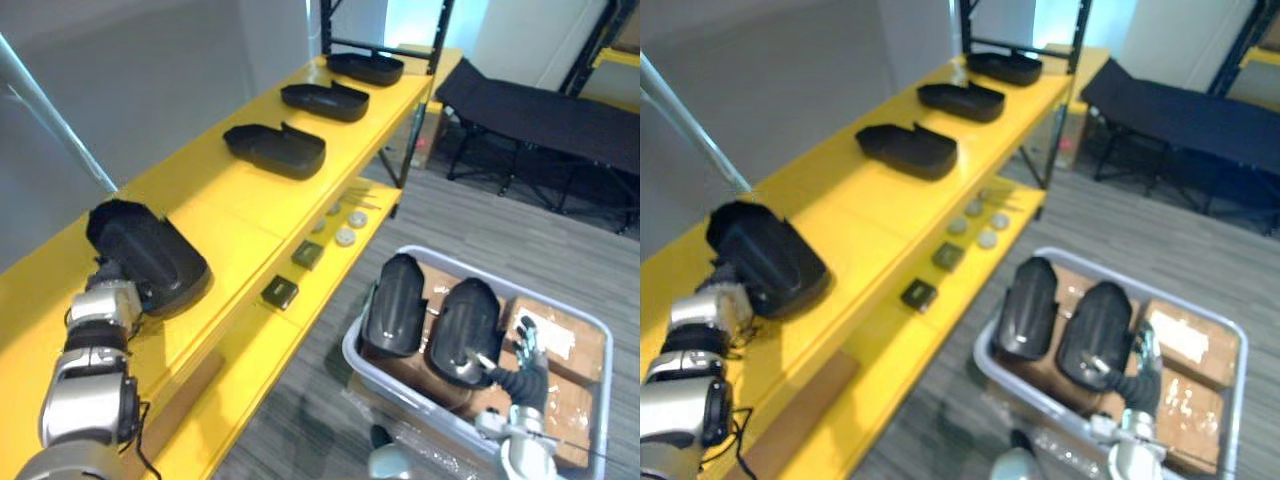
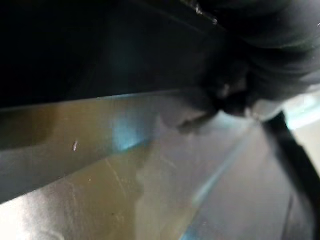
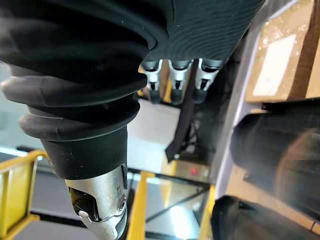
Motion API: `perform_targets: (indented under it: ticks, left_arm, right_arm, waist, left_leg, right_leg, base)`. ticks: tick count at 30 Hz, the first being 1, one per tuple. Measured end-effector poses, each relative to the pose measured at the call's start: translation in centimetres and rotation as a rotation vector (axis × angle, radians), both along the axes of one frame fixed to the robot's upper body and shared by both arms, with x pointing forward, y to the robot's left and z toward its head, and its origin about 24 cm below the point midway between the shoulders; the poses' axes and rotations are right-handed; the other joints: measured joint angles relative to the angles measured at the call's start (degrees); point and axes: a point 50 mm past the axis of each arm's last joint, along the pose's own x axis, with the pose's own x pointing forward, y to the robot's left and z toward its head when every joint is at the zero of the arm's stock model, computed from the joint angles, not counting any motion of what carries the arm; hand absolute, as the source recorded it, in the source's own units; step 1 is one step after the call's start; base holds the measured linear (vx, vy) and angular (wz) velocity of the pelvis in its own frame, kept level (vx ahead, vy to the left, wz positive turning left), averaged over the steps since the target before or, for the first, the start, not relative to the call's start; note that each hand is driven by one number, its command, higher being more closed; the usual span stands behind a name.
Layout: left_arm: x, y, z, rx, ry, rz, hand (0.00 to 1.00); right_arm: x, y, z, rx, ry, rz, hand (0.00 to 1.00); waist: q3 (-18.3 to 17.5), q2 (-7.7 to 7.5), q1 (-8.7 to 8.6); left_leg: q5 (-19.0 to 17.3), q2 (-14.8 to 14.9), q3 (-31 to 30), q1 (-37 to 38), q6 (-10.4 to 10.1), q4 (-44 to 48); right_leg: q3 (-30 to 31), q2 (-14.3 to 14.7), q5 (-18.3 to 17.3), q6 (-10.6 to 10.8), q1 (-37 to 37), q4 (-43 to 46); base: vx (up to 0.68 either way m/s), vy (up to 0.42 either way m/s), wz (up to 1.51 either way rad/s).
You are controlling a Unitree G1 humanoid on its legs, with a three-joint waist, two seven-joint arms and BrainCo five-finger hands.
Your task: Walk over and take plastic housings, then place them on the shelf
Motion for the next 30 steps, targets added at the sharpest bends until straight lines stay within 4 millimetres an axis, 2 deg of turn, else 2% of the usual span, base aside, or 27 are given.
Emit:
perform_targets:
  ticks: [2,3,12,19,23,26,28,29,30]
  left_arm:
    - [-0.1,0.2,0.1,0.021,0.008,-0.005,1.00]
    - [-0.2,0.2,-0.1,0.024,0.019,-0.008,0.00]
    - [-0.1,0.3,-0.2,-0.011,0.004,-0.046,0.00]
    - [-0.2,0.5,-0.2,-0.016,-0.053,0.019,0.00]
    - [-0.3,1.2,0.4,0.012,-0.054,0.030,0.00]
    - [0.5,1.5,2.5,0.097,-0.068,0.016,0.00]
    - [1.3,2.2,5.6,0.218,-0.091,0.011,0.00]
    - [1.5,2.4,6.5,0.254,-0.098,0.011,0.00]
    - [1.9,2.8,8.4,0.329,-0.112,0.008,0.00]
  right_arm:
    - [0.1,0.3,-0.2,0.012,0.006,0.007,0.00]
    - [0.1,0.5,-0.3,0.025,-0.002,0.015,0.00]
    - [0.0,1.1,-0.6,0.052,0.005,0.038,0.00]
    - [0.2,1.2,-0.4,0.057,-0.019,0.062,0.00]
    - [0.3,1.6,-0.3,0.061,-0.036,0.076,0.00]
    - [0.5,2.2,-0.3,0.083,-0.056,0.094,0.00]
    - [1.0,2.9,-0.1,0.090,-0.077,0.119,0.00]
    - [1.1,3.1,0.0,0.090,-0.084,0.127,0.00]
    - [1.3,3.2,0.1,0.088,-0.093,0.136,0.00]
  waist:
    - [-0.28,-0.45,0.17]
    - [-0.38,-0.54,0.12]
    - [-0.86,-0.53,0.03]
    - [-0.99,-0.32,-0.22]
    - [-1.03,-0.37,-0.48]
    - [-1.06,-0.41,0.00]
    - [-1.09,-0.46,0.05]
    - [-1.09,-0.46,0.09]
    - [-1.10,-0.44,0.14]
  left_leg:
    - [0.12,0.07,-0.03,0.54,-0.08,-0.36]
    - [0.12,0.06,-0.19,0.80,-0.08,-0.45]
    - [2.14,-0.06,-0.37,2.03,-0.51,-3.72]
    - [2.51,-0.03,0.03,2.70,-0.72,-4.66]
    - [3.03,-0.14,0.01,2.96,-0.72,-5.56]
    - [3.14,-0.13,-0.26,2.91,-0.68,-5.58]
    - [3.32,-0.14,-0.62,2.71,-0.60,-5.62]
    - [3.35,-0.14,-0.71,2.69,-0.58,-5.62]
    - [3.42,-0.15,-0.88,2.67,-0.55,-5.66]
  right_leg:
    - [-0.04,0.13,-0.06,-0.10,0.43,0.00]
    - [-0.15,0.13,-0.14,-0.24,0.81,0.00]
    - [-0.91,0.70,-0.59,-0.95,0.82,0.25]
    - [-0.67,0.99,-0.65,-1.03,0.81,0.30]
    - [-0.74,1.08,-0.64,-1.03,0.77,0.30]
    - [-0.99,1.07,-0.65,-1.03,0.87,0.31]
    - [-1.29,1.02,-0.64,-1.03,0.89,0.31]
    - [-1.36,1.01,-0.64,-1.03,0.91,0.32]
    - [-1.46,0.99,-0.65,-1.03,0.96,0.33]
  base:
    - [0.00,-0.015,0.00]
    - [0.00,0.000,0.00]
    - [-0.03,-0.039,0.02]
    - [-0.02,-0.036,-0.02]
    - [-0.02,-0.033,0.01]
    - [-0.02,-0.037,0.04]
    - [-0.03,-0.034,0.07]
    - [-0.03,-0.035,0.06]
    - [-0.02,-0.035,0.07]
